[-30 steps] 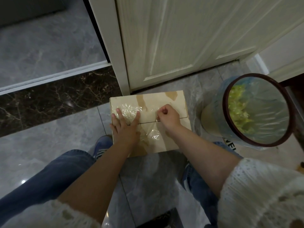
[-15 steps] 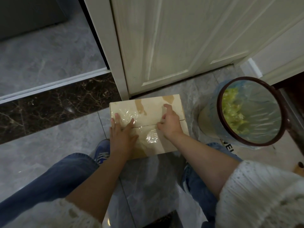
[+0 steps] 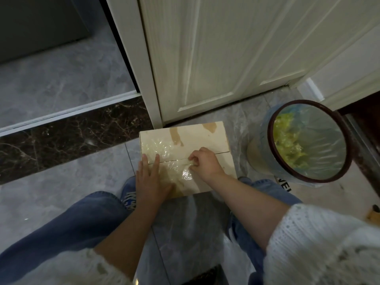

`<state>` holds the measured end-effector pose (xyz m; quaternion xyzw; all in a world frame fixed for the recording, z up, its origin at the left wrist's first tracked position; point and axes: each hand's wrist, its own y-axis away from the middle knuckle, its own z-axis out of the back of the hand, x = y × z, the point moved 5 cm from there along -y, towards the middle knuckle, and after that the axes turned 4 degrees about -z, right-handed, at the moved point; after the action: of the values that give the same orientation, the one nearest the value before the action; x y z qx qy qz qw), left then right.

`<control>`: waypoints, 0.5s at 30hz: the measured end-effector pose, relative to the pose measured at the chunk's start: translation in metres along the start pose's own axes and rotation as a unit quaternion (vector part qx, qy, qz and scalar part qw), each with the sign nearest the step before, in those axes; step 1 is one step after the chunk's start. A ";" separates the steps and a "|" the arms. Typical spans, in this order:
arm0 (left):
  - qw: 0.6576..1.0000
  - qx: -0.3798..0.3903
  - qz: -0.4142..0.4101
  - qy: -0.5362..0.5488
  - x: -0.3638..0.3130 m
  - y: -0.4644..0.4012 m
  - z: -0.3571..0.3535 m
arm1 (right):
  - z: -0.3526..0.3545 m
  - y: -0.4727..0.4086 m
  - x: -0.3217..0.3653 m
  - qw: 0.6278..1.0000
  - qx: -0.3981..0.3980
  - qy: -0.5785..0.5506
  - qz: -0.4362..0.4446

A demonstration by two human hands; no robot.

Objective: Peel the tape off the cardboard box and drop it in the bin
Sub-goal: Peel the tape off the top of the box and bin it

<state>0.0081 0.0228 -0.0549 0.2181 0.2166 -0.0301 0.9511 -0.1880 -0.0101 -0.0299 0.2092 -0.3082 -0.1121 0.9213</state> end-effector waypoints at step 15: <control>0.999 0.003 0.021 0.047 0.013 -0.002 -0.009 | -0.010 0.000 -0.011 0.986 -0.017 -0.148 -0.073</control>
<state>0.0159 0.0252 -0.0683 0.2269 0.2562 -0.0003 0.9396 -0.1906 -0.0036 -0.0432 0.1966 -0.4231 -0.2139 0.8582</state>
